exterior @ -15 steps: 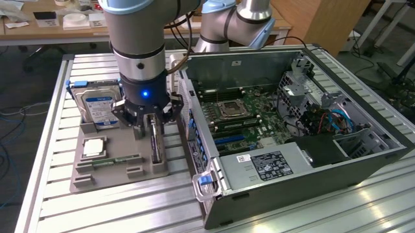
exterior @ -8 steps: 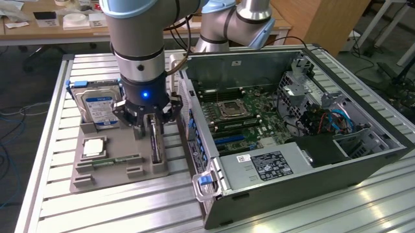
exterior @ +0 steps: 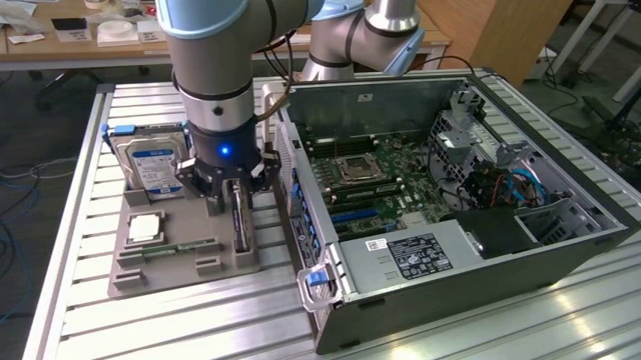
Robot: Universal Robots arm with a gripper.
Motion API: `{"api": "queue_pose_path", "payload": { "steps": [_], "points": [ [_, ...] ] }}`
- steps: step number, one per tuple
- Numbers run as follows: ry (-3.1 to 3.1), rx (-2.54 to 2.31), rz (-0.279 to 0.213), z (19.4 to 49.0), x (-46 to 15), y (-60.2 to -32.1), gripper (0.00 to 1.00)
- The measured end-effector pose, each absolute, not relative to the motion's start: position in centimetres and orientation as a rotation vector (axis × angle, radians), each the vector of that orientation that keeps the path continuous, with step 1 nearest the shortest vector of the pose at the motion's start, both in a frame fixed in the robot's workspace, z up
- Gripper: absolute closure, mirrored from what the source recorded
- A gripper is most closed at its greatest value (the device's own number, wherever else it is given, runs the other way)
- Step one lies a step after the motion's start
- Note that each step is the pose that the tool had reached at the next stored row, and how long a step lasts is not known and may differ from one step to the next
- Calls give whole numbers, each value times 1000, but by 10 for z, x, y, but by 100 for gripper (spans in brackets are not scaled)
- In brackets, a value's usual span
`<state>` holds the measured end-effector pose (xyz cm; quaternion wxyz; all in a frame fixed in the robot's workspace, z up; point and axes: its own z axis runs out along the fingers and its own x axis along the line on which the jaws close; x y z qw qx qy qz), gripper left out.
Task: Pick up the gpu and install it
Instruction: 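Pick up the gpu and move the gpu toward the slot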
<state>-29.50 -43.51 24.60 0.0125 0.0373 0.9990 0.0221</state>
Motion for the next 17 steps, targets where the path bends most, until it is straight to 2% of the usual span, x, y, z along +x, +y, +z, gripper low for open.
{"api": "queue_pose_path", "payload": {
  "steps": [17],
  "points": [
    [3114, 117, 70, 232, -297, -432, 53]
  ]
}}
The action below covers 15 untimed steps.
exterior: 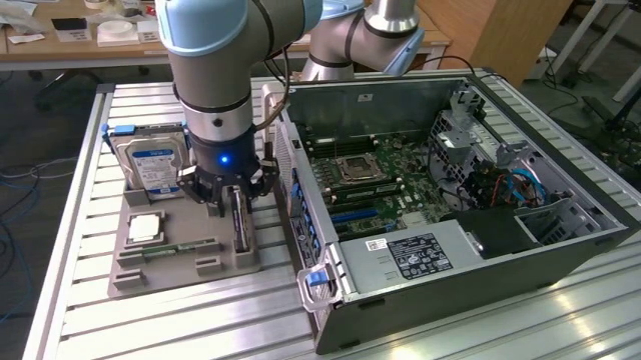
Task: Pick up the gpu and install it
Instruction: 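Pick up the gpu and move the gpu toward the slot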
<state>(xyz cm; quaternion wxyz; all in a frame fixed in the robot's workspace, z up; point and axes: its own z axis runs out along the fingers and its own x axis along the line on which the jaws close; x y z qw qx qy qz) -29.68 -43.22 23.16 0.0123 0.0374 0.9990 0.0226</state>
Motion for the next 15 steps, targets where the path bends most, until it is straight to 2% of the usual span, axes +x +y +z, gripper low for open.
{"api": "queue_pose_path", "payload": {
  "steps": [15],
  "points": [
    [3114, 117, 71, 229, -294, -432, 53]
  ]
}}
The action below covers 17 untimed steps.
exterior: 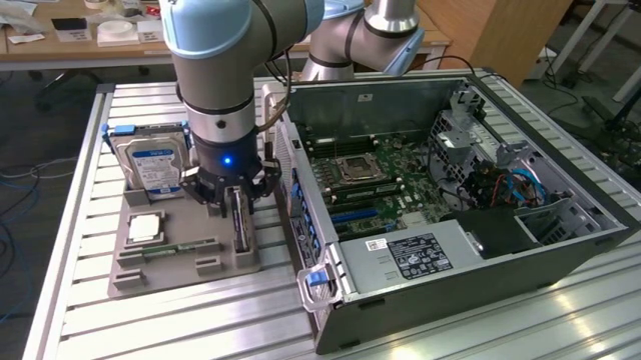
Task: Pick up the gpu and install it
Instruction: 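Pick up the gpu and move the gpu toward the slot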
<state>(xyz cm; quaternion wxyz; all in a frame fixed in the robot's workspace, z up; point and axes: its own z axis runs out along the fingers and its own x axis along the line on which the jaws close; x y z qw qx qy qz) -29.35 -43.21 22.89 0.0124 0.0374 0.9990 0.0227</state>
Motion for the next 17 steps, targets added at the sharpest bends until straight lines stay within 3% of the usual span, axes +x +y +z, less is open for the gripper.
{"api": "queue_pose_path", "payload": {
  "steps": [10, 12, 13, 17],
  "points": [
    [3114, 117, 71, 229, -294, -432, 53],
    [3114, 117, 71, 229, -293, -432, 54],
    [3114, 117, 71, 229, -294, -432, 61],
    [3114, 117, 71, 229, -294, -432, 61]
  ]
}}
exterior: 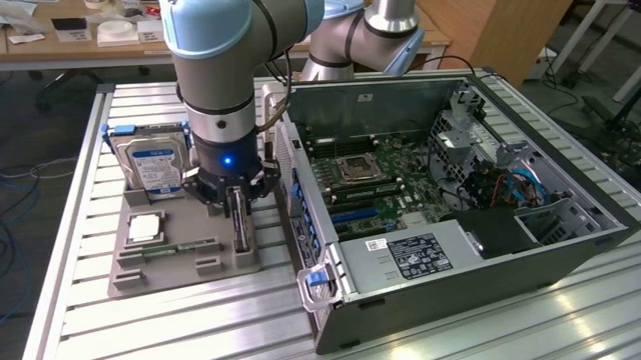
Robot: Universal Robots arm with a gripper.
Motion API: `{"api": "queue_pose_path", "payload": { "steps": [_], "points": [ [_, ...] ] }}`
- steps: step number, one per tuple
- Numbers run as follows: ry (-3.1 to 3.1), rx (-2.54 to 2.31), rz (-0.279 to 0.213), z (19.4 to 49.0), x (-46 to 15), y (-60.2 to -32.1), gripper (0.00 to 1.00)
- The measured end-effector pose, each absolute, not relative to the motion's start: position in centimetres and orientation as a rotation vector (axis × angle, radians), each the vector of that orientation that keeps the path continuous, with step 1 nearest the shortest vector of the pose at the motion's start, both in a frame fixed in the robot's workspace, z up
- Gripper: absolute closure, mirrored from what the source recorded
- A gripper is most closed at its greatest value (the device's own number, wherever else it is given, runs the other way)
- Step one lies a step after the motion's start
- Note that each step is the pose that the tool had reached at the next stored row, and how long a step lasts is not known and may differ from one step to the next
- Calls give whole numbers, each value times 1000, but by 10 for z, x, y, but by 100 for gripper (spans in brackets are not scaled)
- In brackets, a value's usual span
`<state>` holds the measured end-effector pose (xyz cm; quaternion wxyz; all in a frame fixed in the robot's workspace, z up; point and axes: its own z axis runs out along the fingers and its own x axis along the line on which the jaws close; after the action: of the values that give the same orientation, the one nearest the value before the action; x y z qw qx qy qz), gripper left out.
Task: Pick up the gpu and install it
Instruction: 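Pick up the gpu and move the gpu toward the slot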
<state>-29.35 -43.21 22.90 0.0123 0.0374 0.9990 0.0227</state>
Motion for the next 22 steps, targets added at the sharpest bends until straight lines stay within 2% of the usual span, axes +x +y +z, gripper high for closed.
{"api": "queue_pose_path", "payload": {
  "steps": [5, 6, 7, 8, 22],
  "points": [
    [3114, 117, 71, 229, -294, -432, 62],
    [3114, 117, 71, 229, -293, -432, 69],
    [3114, 117, 71, 229, -294, -432, 69],
    [3114, 117, 71, 229, -294, -432, 73],
    [3114, 117, 71, 229, -294, -432, 73]
  ]
}}
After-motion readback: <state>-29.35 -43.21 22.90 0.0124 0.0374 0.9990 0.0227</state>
